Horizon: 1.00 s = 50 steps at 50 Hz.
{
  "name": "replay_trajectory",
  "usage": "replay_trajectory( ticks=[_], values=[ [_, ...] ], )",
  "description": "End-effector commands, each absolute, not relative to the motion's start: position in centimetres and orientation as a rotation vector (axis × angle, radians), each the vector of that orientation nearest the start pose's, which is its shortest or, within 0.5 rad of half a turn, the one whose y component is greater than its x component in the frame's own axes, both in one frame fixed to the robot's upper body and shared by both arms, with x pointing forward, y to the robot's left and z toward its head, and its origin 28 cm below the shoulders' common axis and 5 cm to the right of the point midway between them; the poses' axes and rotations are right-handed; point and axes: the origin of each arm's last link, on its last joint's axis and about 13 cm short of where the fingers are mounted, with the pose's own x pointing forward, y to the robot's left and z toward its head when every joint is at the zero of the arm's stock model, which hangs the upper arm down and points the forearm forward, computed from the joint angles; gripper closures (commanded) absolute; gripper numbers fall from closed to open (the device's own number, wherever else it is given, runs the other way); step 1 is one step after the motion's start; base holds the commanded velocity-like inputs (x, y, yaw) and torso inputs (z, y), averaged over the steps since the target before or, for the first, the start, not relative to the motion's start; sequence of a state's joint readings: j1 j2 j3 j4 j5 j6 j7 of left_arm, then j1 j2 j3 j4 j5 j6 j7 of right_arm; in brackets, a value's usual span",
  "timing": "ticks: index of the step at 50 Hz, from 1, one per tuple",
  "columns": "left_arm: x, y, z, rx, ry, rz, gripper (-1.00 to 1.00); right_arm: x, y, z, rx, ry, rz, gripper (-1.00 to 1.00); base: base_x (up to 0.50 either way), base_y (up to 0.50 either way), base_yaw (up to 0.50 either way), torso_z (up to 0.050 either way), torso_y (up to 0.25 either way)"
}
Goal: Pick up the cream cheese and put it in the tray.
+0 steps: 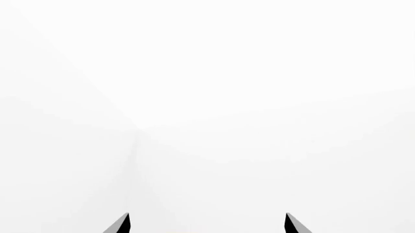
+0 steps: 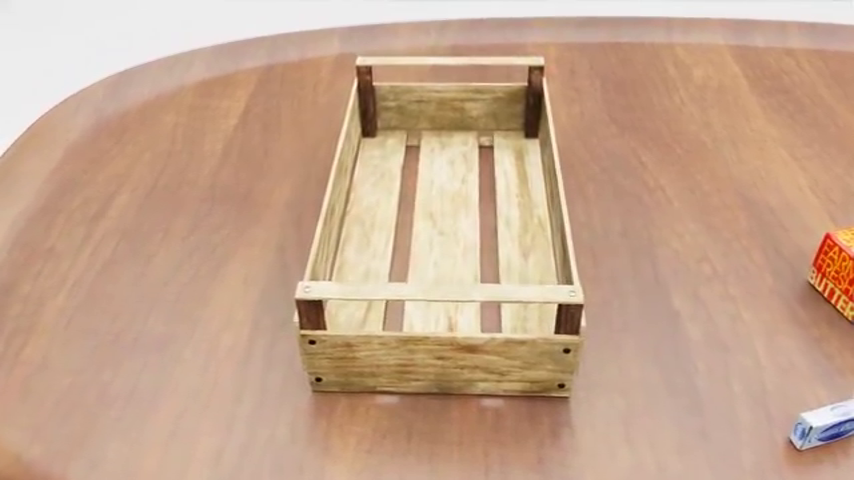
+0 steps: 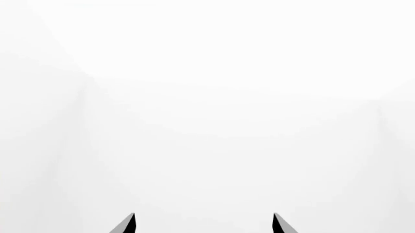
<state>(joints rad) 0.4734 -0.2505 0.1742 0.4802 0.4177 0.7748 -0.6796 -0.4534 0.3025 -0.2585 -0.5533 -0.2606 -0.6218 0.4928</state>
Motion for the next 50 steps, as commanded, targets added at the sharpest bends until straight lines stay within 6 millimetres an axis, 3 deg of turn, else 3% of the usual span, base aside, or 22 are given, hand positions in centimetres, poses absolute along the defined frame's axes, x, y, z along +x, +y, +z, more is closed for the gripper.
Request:
replay_trajectory(
  ticks=[1,50],
  values=[
    [9.48,19.42,8.59,0.137,-0.88,0.162,-1.0,9.77,-8.26,9.34,-0.097,-0.754,0.006,-1.0,0.18,0.0,0.0,0.0,0.0],
    [9.54,19.3,8.43,0.149,-0.874,0.149,-1.0,9.93,-8.35,9.33,-0.084,-0.745,-0.004,-1.0,0.18,0.09,0.0,0.0,0.0]
  ],
)
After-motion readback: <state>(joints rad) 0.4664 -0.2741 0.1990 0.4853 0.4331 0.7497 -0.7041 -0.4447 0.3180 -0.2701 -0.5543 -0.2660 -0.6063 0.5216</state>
